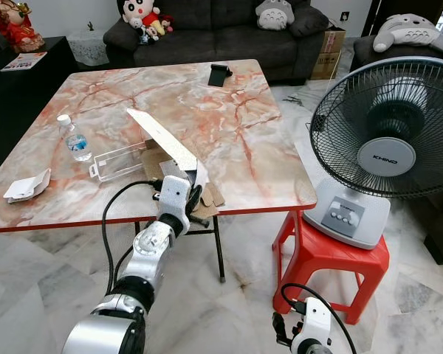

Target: Picking trash to rubbish bin

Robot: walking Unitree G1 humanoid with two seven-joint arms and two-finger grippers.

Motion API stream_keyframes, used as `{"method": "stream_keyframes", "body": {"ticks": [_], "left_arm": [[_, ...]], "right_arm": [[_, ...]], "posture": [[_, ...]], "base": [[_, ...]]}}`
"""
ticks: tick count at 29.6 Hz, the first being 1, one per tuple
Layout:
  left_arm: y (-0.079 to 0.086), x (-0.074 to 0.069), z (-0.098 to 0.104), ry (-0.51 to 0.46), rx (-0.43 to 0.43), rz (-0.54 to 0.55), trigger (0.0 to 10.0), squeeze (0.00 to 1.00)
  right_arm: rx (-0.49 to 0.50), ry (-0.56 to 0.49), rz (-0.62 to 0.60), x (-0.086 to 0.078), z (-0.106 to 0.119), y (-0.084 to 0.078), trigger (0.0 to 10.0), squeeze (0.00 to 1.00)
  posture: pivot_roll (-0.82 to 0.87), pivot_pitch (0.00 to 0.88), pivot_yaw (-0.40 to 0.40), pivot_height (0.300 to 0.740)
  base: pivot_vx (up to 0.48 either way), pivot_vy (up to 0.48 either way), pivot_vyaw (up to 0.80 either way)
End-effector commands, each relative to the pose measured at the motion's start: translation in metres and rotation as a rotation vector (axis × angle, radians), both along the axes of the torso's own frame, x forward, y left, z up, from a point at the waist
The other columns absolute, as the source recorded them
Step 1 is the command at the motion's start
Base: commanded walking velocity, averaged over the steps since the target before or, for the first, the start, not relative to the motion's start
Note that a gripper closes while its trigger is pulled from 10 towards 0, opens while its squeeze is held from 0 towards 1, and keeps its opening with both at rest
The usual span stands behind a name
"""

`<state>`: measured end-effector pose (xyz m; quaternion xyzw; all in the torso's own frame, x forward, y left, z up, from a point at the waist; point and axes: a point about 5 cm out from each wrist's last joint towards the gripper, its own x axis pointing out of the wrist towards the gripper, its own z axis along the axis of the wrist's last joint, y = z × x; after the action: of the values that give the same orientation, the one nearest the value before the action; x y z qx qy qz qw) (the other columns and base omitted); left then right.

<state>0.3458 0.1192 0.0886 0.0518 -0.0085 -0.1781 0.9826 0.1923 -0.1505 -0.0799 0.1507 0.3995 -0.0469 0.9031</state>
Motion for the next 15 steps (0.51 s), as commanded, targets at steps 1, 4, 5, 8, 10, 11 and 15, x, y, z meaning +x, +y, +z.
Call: {"method": "stream_keyframes", "body": {"ticks": [1, 4, 5, 8, 10, 11, 15], "left_arm": [[0.006, -0.005, -0.009, 0.023, 0.049, 0.011, 10.0, 0.00], [0.018, -0.011, -0.024, 0.088, 0.049, 0.057, 10.0, 0.00], [0.025, -0.015, -0.031, 0.116, 0.089, 0.076, 10.0, 0.00], [0.047, -0.027, -0.050, 0.194, 0.138, 0.144, 10.0, 0.00], [0.058, -0.033, -0.057, 0.221, 0.139, 0.181, 10.0, 0.00], [0.063, -0.036, -0.059, 0.232, 0.121, 0.209, 10.0, 0.00], [0.070, -0.038, -0.059, 0.229, 0.109, 0.245, 10.0, 0.00]], "right_arm": [[-0.002, 0.006, 0.018, -0.001, -0.001, 0.003, 10.0, 0.00], [-0.002, 0.006, 0.024, -0.001, -0.001, 0.003, 10.0, 0.00], [-0.002, 0.006, 0.024, -0.001, -0.001, 0.004, 10.0, 0.00], [-0.001, 0.005, 0.031, -0.001, -0.001, 0.005, 10.0, 0.00], [0.000, 0.004, 0.032, -0.001, -0.001, 0.005, 10.0, 0.00], [0.000, 0.004, 0.033, -0.001, -0.001, 0.006, 10.0, 0.00], [-0.001, 0.002, 0.035, -0.001, 0.000, 0.005, 10.0, 0.00]], "posture": [[-0.11, 0.000, 0.060, 0.740], [-0.11, 0.000, 0.062, 0.740], [-0.11, 0.000, 0.062, 0.740], [-0.11, 0.000, 0.062, 0.740], [-0.11, 0.000, 0.062, 0.740], [-0.11, 0.000, 0.062, 0.740], [-0.11, 0.000, 0.061, 0.740]], "base": [[0.000, 0.000, 0.00], [0.000, 0.000, 0.00], [0.000, 0.000, 0.00], [0.000, 0.000, 0.00], [0.000, 0.000, 0.00], [0.000, 0.000, 0.00], [0.000, 0.000, 0.00]]}}
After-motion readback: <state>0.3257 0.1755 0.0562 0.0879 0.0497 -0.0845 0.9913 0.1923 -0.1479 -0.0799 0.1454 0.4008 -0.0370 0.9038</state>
